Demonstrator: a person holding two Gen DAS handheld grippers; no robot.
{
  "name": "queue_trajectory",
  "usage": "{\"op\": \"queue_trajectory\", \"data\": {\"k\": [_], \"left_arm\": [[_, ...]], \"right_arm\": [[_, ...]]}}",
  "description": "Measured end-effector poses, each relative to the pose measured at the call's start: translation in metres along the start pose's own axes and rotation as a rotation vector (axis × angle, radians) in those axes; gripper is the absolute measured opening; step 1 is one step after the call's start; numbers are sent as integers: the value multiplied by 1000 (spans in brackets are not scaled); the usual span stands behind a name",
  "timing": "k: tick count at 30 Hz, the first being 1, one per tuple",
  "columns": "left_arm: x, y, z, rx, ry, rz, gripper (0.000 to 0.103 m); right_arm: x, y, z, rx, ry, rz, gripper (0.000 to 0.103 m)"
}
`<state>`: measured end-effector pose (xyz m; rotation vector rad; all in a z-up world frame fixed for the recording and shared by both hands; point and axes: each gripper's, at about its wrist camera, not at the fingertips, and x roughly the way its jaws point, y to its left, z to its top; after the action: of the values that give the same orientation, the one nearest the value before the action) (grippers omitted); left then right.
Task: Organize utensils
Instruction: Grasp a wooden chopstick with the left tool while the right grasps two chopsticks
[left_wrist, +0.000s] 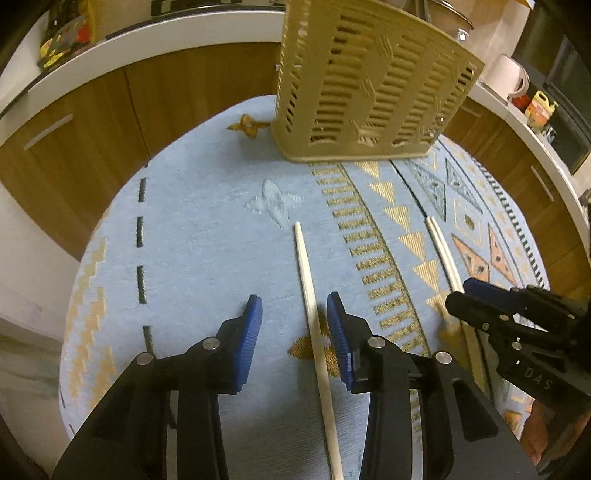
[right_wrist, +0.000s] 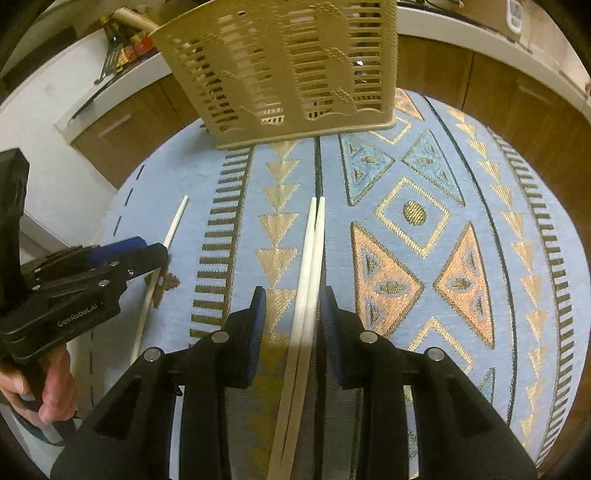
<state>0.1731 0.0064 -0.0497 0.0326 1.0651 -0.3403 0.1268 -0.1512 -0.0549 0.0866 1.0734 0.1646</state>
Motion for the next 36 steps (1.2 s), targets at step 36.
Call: {"op": "queue_trajectory", "data": {"k": [36], "left_arm": [[-9, -8, -5, -87, 125, -87, 12]], "right_arm": [[-16, -75, -3, 72, 132, 58, 19]]}}
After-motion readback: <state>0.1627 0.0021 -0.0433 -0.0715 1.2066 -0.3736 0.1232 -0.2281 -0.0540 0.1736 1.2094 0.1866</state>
